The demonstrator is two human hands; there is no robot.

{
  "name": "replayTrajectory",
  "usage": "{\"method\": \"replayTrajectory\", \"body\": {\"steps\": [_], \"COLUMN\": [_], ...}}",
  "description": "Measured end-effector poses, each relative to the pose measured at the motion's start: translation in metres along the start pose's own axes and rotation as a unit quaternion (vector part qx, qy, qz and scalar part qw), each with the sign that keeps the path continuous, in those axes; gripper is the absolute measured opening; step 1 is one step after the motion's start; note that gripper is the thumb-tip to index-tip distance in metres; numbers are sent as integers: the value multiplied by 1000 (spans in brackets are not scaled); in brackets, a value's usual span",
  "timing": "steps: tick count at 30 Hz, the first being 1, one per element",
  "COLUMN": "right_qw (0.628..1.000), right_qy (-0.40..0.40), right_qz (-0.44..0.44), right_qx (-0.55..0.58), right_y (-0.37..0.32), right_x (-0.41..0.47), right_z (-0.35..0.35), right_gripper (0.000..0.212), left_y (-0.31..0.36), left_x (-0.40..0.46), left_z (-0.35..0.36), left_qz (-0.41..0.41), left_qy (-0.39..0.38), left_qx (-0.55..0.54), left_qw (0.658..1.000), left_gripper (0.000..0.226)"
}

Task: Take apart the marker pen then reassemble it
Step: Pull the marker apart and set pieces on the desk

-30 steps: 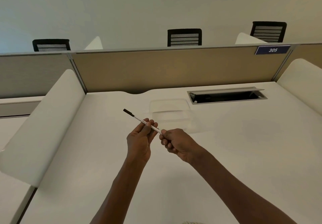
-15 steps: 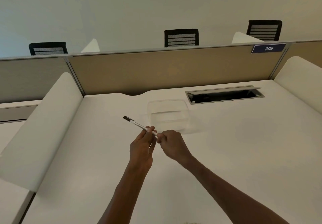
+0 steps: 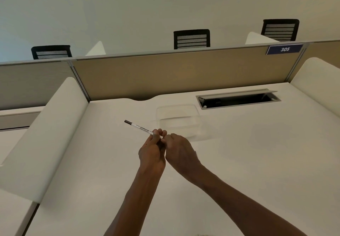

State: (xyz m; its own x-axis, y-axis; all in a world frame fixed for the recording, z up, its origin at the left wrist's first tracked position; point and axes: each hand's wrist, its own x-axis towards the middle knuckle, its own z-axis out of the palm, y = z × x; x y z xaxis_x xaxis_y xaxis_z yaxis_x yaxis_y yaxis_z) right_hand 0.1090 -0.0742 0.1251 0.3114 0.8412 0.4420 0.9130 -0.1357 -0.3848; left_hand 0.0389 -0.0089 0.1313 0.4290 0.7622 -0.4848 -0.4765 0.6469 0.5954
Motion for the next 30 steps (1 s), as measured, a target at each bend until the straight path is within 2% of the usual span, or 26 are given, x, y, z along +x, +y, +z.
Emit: {"method": "replayTrajectory", "body": {"steps": [2, 5, 9, 10, 13, 14, 15, 17, 18, 20, 23, 24, 26, 30], "right_qw": [1000, 983, 905, 889, 863, 858, 855, 855, 857, 875, 919, 928, 941, 946], "right_qy": [-5, -34, -104, -117, -154, -167, -178, -195, -201, -207, -219, -224, -236, -261], "right_qz": [23, 134, 260, 272, 299, 305, 309, 313, 311, 294, 230, 207, 166, 132], "right_qx": [17, 124, 320, 349, 377, 379, 377, 366, 357, 323, 234, 214, 179, 137], "right_y": [-3, -4, 1, 3, 11, 14, 17, 21, 22, 23, 23, 22, 22, 25], "right_x": [2, 12, 21, 22, 21, 20, 19, 17, 16, 18, 23, 25, 29, 36], "right_z": [-1, -2, -11, -13, -18, -19, -19, -20, -20, -21, -28, -31, -38, -50], "right_gripper": [43, 33, 36, 36, 38, 36, 32, 28, 28, 28, 29, 29, 27, 27], "left_y": [3, 6, 6, 7, 11, 11, 10, 9, 11, 15, 15, 15, 17, 16], "left_x": [2, 5, 8, 7, 5, 3, 2, -1, -4, -3, 6, 7, 9, 11], "left_z": [-2, -6, -14, -16, -25, -28, -32, -39, -41, -45, -46, -45, -42, -41], "left_qz": [-14, -18, -26, -29, -4, 36, 103, 274, 342, 443, 528, 535, 546, 547], "left_qy": [-14, -20, -17, -19, -31, -28, -16, 32, 41, -22, -151, -173, -202, -221], "left_qx": [0, 18, 63, 78, 180, 248, 346, 522, 550, 558, 616, 619, 603, 568], "left_qw": [1000, 999, 998, 996, 983, 968, 933, 808, 760, 701, 566, 549, 546, 574], "left_gripper": [13, 14, 12, 9, 23, 27, 28, 23, 18, 4, 36, 38, 30, 25]}}
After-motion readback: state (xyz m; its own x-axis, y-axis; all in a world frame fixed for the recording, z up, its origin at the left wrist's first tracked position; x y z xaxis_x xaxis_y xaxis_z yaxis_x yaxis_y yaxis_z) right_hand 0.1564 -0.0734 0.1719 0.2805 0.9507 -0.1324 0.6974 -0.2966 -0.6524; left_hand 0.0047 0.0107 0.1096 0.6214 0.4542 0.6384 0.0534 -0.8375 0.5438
